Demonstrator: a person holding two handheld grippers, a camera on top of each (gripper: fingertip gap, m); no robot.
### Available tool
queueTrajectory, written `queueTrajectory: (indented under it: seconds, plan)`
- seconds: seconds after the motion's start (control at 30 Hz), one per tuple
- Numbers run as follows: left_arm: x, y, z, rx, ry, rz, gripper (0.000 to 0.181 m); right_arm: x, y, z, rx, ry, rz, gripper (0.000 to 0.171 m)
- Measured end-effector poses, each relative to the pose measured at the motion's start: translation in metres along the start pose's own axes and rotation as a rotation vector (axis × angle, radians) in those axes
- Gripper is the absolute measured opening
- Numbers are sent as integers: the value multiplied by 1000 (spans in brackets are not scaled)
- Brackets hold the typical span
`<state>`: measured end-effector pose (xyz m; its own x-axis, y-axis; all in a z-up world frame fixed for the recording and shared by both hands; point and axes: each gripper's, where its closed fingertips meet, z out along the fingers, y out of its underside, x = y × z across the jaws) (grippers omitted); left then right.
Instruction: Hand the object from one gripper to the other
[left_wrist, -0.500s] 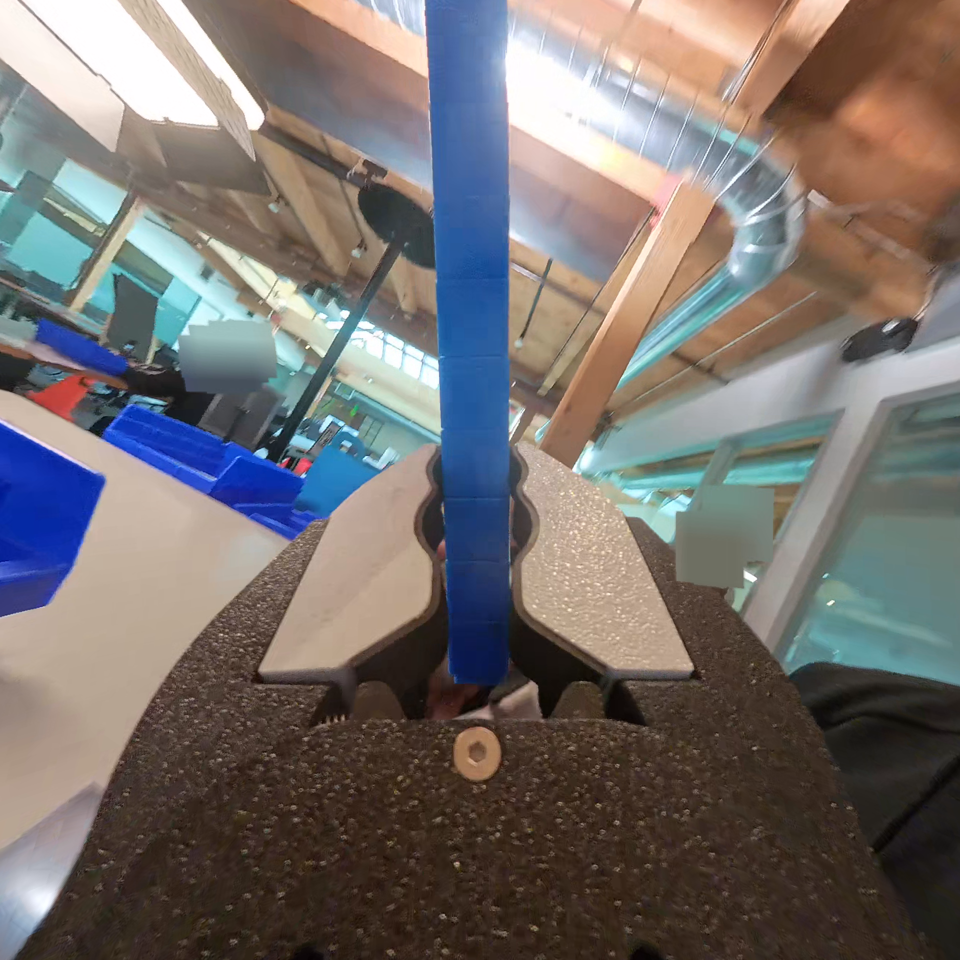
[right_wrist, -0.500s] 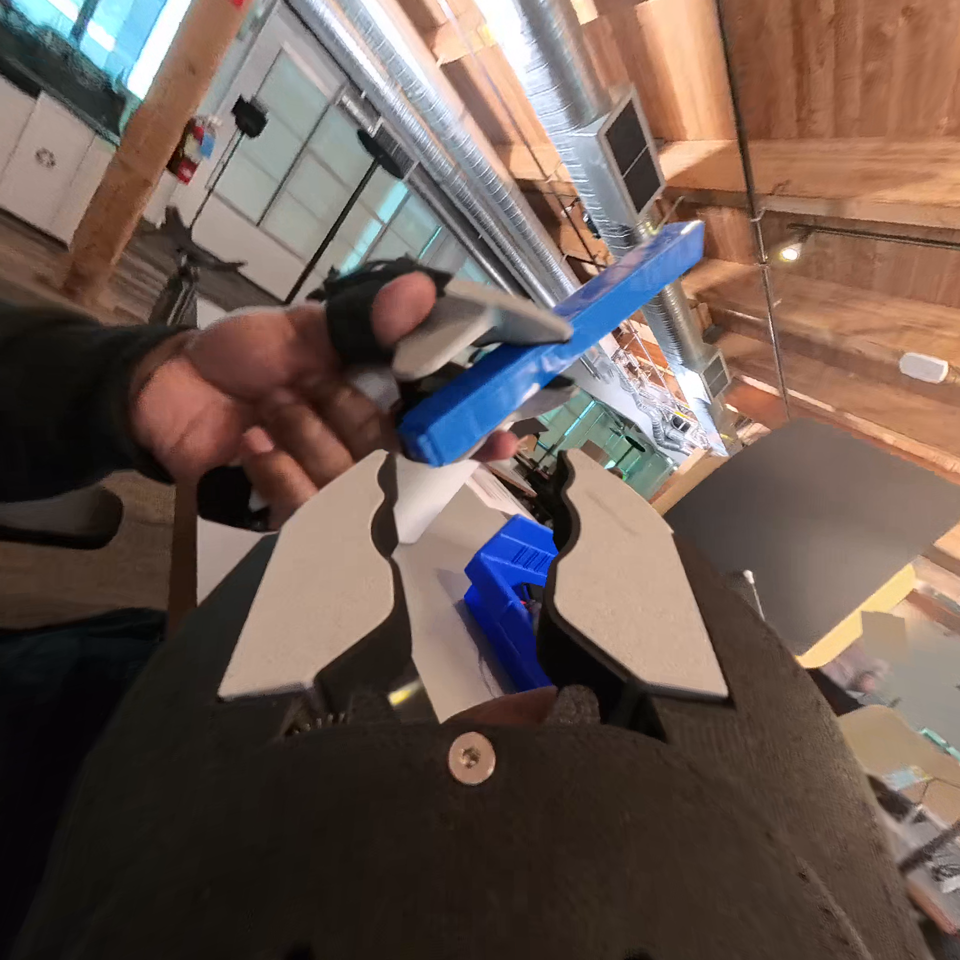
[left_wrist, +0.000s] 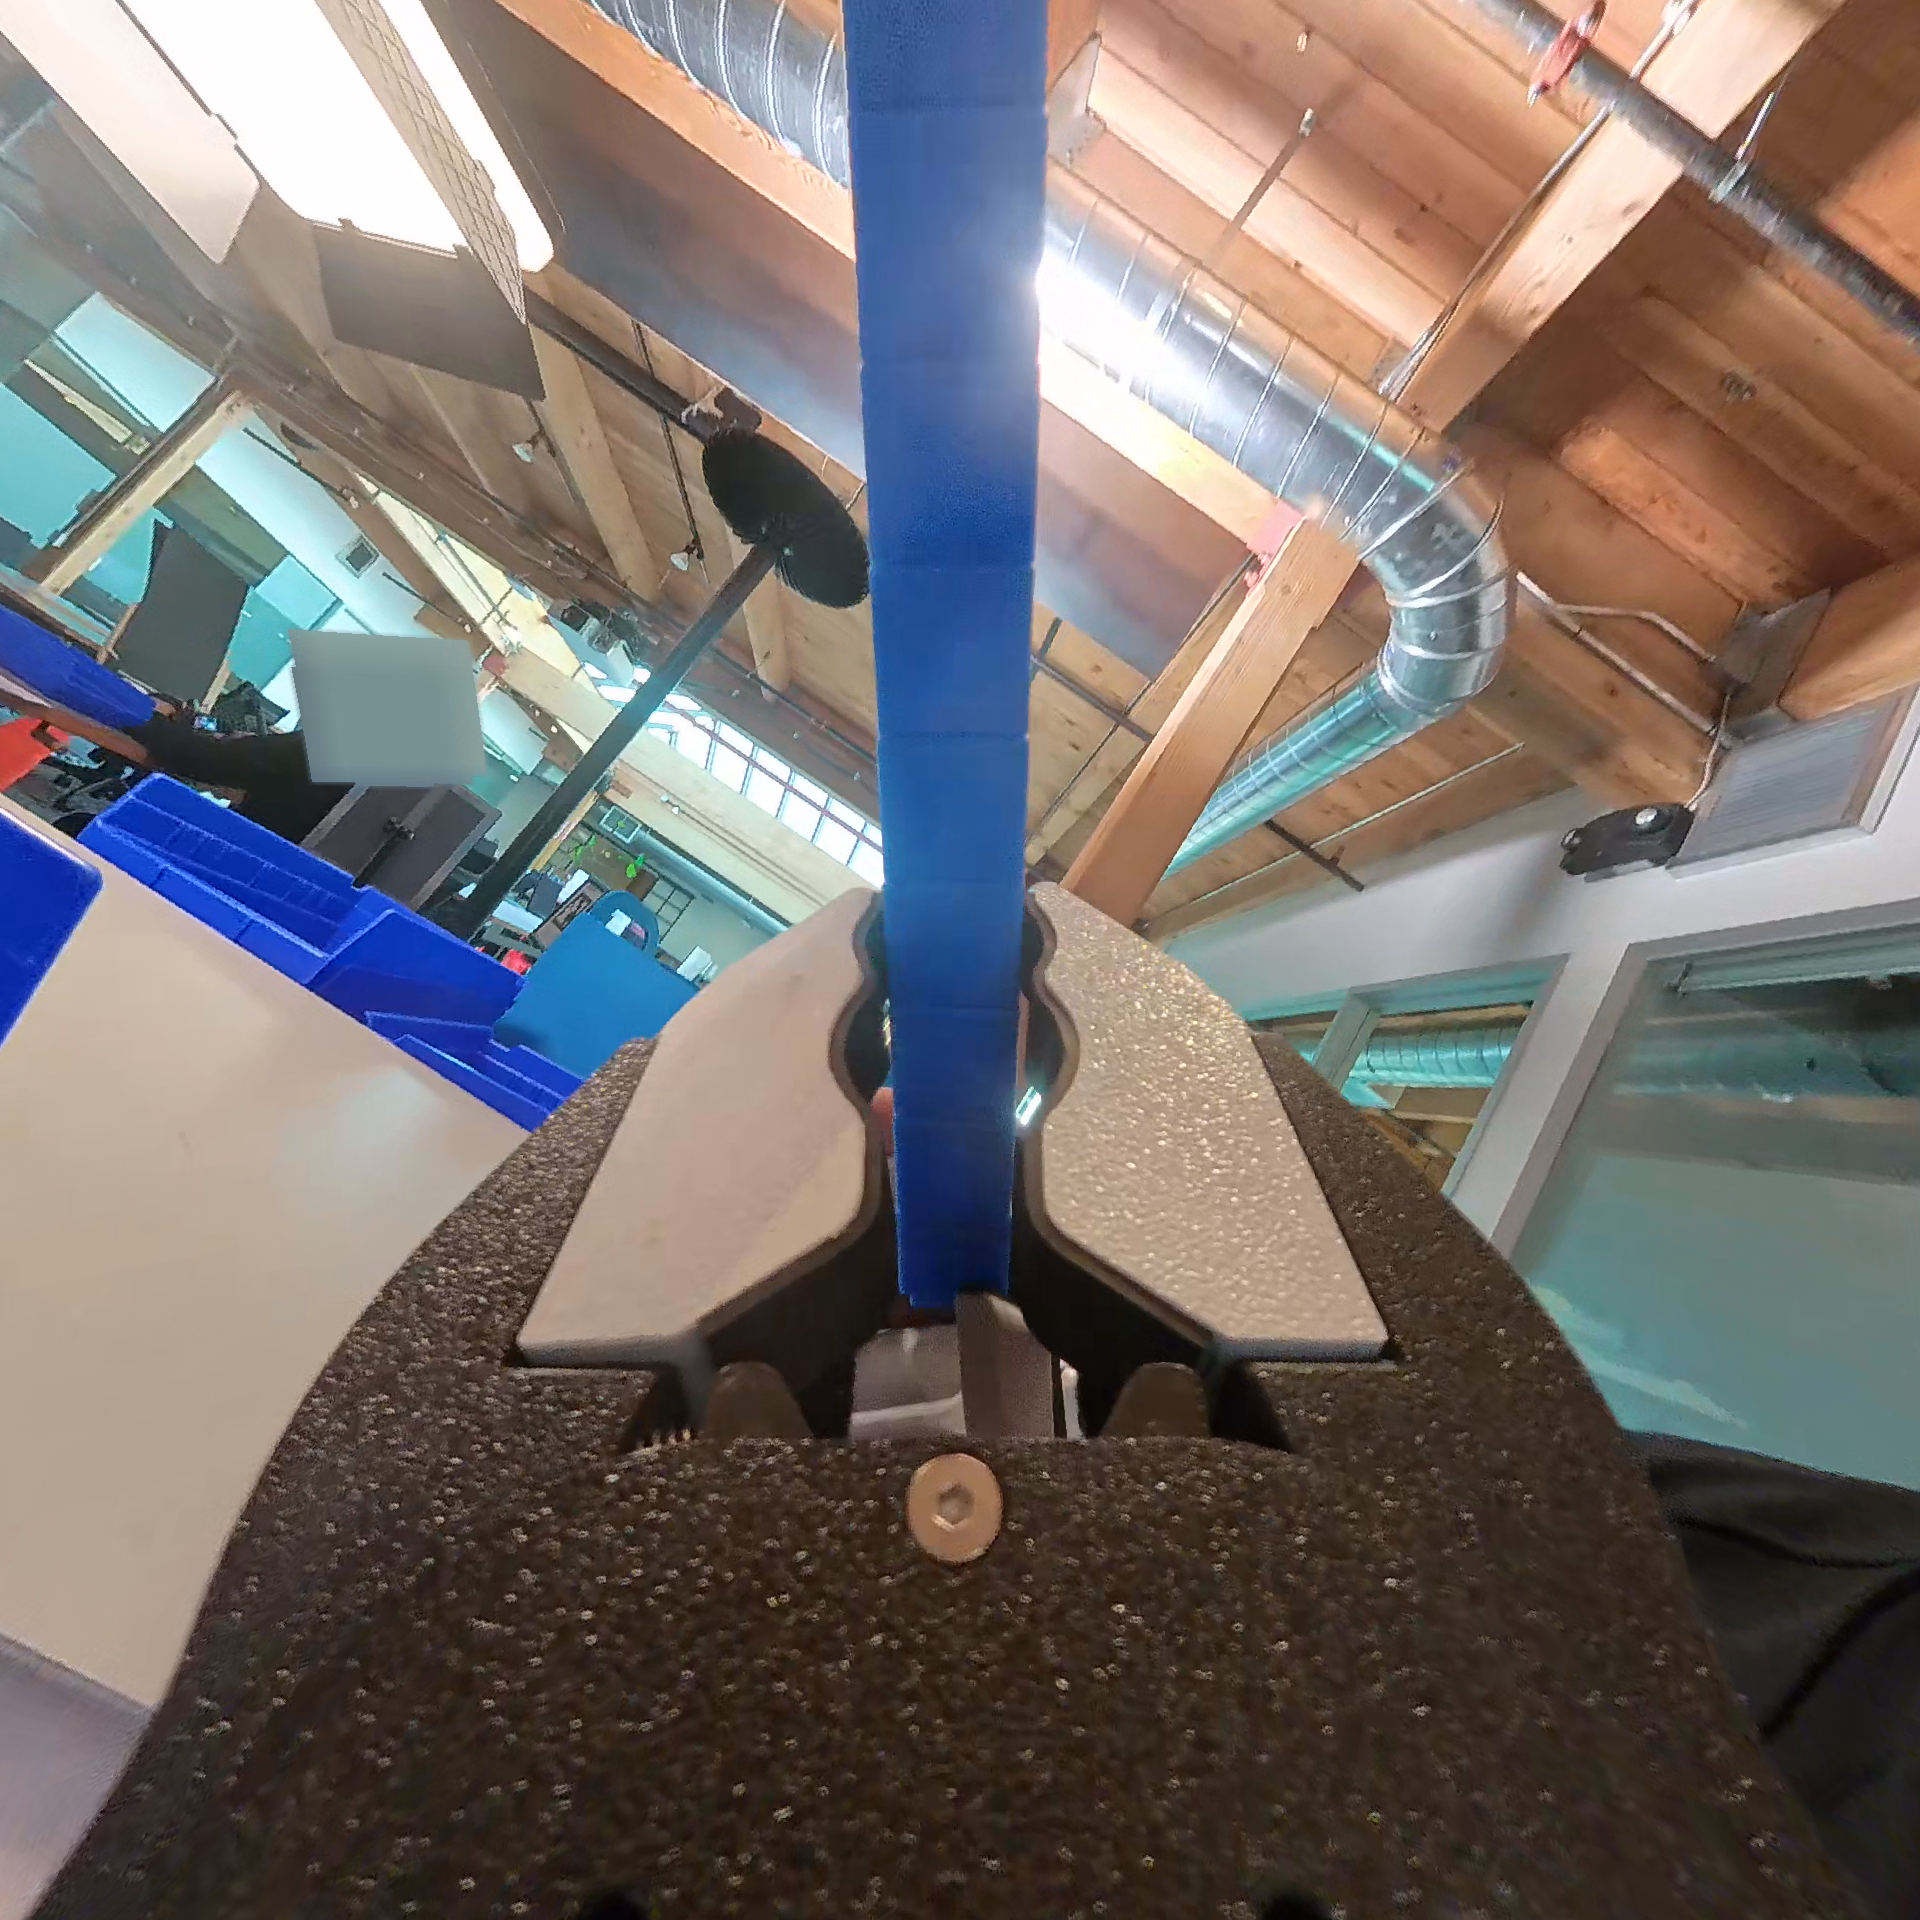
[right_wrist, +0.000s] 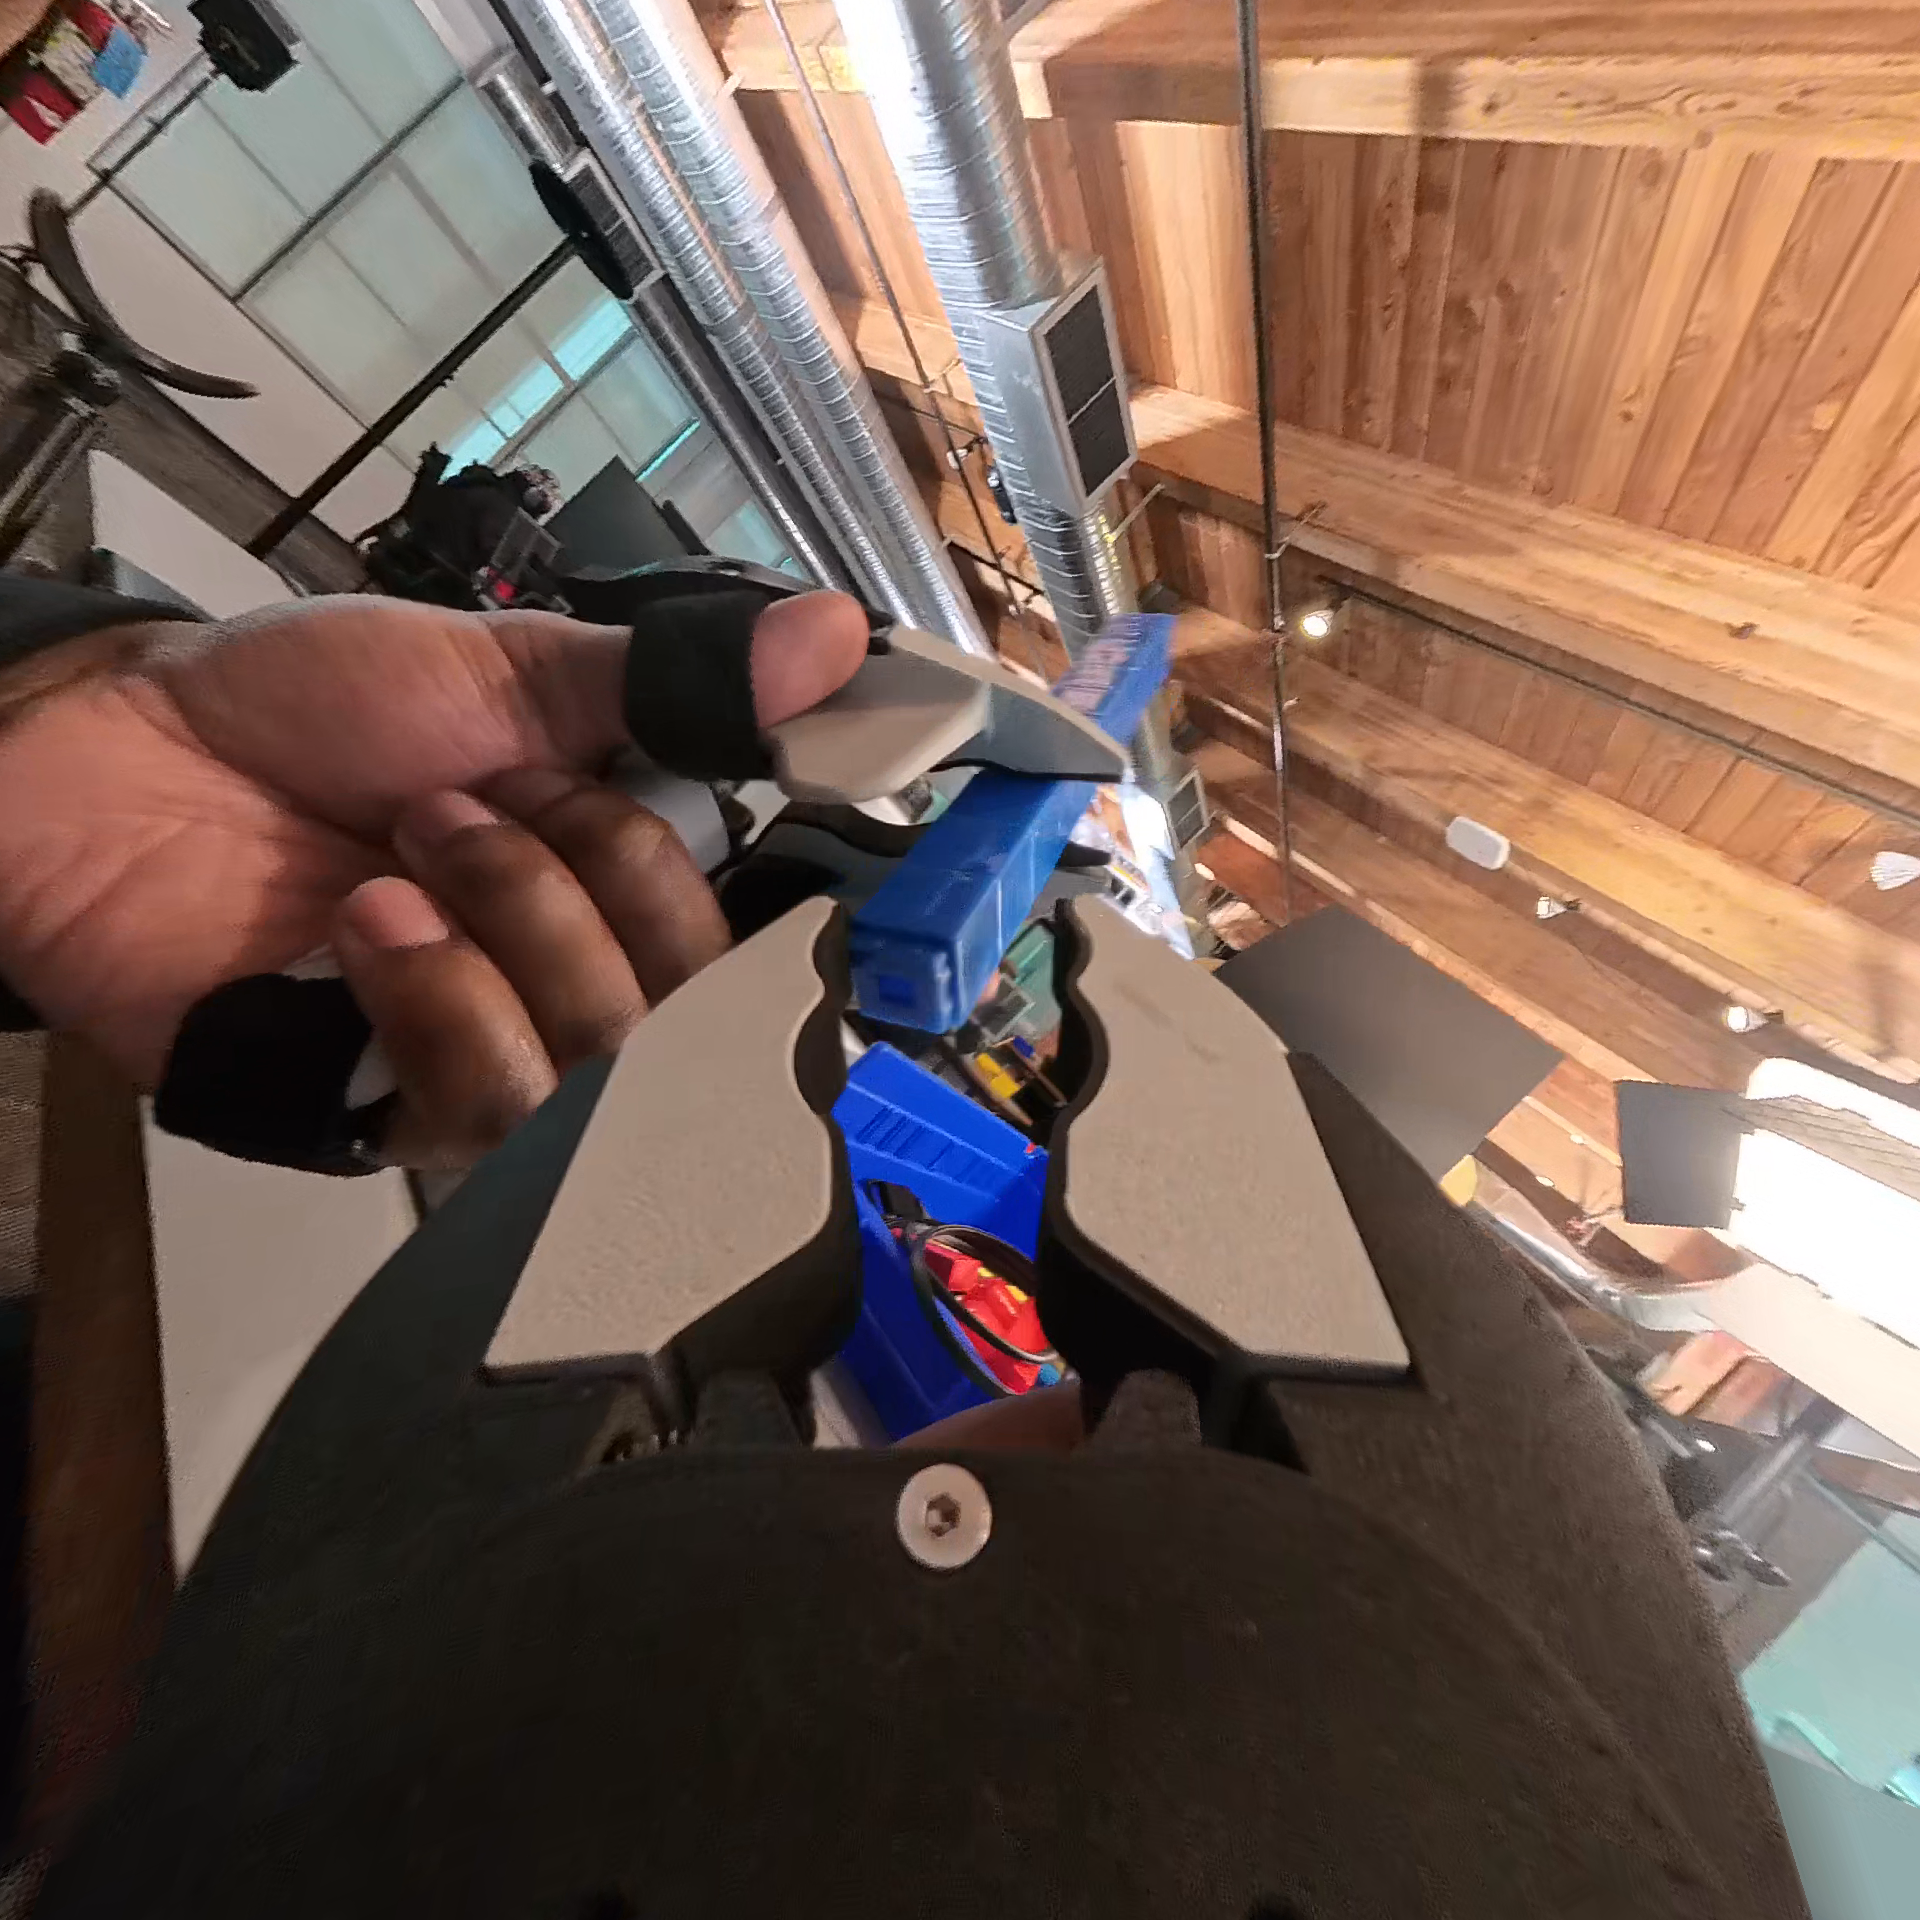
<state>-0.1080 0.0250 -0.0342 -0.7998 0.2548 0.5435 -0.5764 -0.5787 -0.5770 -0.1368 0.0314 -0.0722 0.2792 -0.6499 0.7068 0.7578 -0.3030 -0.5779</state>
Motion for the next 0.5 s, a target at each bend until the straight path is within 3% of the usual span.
queueTrajectory:
  seconds: [0.1,0.33,0.5]
  plan:
    - [-2,2,0,13,-2,-16,23,11,1,-2,2,75,-11,24]
    - [-1,36,8,-104,14,0,23,9,6,0,-29,36,5,31]
    - [6,45,10,-159,43,28,23,14,5,-2,-23,52,14,26]
